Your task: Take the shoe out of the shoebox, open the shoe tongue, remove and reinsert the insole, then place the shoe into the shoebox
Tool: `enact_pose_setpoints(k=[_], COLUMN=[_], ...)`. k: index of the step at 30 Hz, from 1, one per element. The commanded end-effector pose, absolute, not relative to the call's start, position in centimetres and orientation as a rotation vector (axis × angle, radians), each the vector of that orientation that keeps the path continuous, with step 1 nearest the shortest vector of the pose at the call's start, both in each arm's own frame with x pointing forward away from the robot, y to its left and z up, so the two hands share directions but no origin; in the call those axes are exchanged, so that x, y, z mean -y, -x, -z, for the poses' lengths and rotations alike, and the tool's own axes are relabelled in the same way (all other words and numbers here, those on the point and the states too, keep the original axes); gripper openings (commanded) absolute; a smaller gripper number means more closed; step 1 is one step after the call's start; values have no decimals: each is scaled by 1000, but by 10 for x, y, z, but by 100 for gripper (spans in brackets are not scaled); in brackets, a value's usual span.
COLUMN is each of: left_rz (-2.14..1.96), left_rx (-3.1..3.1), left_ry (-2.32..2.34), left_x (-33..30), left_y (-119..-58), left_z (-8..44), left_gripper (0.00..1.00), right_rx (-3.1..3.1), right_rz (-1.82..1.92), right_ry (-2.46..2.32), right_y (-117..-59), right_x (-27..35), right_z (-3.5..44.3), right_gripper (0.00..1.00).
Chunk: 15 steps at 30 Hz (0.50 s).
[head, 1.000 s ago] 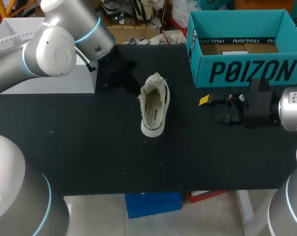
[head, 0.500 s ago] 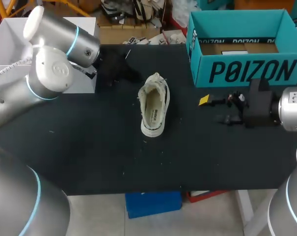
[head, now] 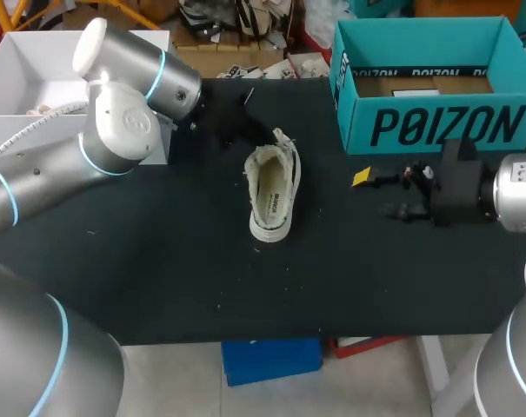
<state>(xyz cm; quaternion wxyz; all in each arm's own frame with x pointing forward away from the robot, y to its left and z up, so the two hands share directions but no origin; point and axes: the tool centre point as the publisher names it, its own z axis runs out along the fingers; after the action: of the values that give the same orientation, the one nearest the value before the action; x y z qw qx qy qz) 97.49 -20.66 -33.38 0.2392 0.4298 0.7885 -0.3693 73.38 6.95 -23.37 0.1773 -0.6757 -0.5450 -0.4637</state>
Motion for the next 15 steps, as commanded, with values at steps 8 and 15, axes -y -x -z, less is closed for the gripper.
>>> enact_pose_setpoints(k=[8, 15], left_rz=[1056, 1068], left_rx=[-2187, -2203], left_ry=[-1274, -1336], left_x=[195, 201], left_y=[-933, -922], left_z=[345, 352], left_gripper=[0, 0], right_rx=[1542, 1542], right_rz=[1311, 1311], right_ry=[1916, 1916], right_y=[-734, -734], right_x=[-71, -71], right_z=[234, 234], right_gripper=[100, 100])
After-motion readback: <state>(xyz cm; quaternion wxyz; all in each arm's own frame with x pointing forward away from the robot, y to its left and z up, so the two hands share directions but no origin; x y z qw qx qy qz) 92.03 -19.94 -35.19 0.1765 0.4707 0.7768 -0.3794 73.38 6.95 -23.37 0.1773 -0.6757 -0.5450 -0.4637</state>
